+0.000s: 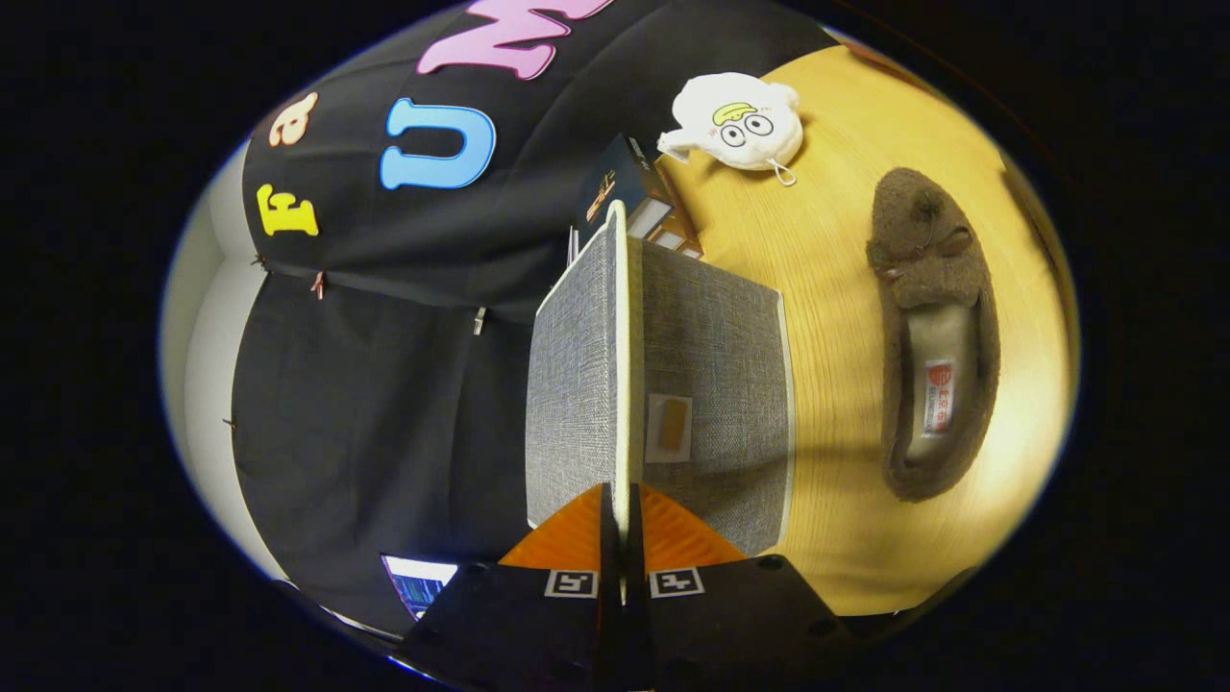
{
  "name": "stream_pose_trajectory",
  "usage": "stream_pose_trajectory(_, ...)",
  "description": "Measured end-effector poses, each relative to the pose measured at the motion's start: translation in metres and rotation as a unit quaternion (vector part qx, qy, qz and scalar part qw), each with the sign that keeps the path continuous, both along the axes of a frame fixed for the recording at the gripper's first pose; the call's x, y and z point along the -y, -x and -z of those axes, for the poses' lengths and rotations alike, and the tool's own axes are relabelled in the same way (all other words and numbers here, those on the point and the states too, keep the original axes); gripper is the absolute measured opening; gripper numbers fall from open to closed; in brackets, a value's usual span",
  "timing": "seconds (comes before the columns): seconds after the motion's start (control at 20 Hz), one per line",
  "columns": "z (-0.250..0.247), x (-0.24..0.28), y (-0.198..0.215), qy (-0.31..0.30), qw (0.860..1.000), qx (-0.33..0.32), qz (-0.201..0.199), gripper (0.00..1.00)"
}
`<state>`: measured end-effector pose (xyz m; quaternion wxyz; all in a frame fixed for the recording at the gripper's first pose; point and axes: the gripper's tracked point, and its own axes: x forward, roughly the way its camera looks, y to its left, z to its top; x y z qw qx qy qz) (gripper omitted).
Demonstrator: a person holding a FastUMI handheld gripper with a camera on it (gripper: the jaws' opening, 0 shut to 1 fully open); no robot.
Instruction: Open the storage box then place both shoes into the box .Put the left shoe in first, then the right shoe, with the right side of both shoes facing outward in a uniform manner.
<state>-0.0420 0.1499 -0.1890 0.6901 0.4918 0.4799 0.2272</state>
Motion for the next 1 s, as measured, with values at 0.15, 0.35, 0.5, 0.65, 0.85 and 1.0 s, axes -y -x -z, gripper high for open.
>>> stream_pose_trajectory(0.15,-0.015,-0.002,-0.006,0.006,1.0,0.019,0.0,0.05)
stream_pose_trajectory(0.35,-0.056,-0.014,-0.017,-0.005,0.999,0.05,0.002,0.05)
stream_pose_trajectory(0.5,-0.086,-0.029,-0.022,-0.011,0.997,0.071,-0.001,0.05)
stream_pose_trajectory(0.65,-0.113,-0.051,-0.028,-0.009,0.994,0.104,-0.01,0.05)
stream_pose_trajectory(0.85,-0.149,-0.096,-0.035,-0.022,0.99,0.134,-0.029,0.05)
stream_pose_trajectory(1.0,-0.172,-0.136,-0.036,-0.02,0.986,0.161,-0.048,0.05)
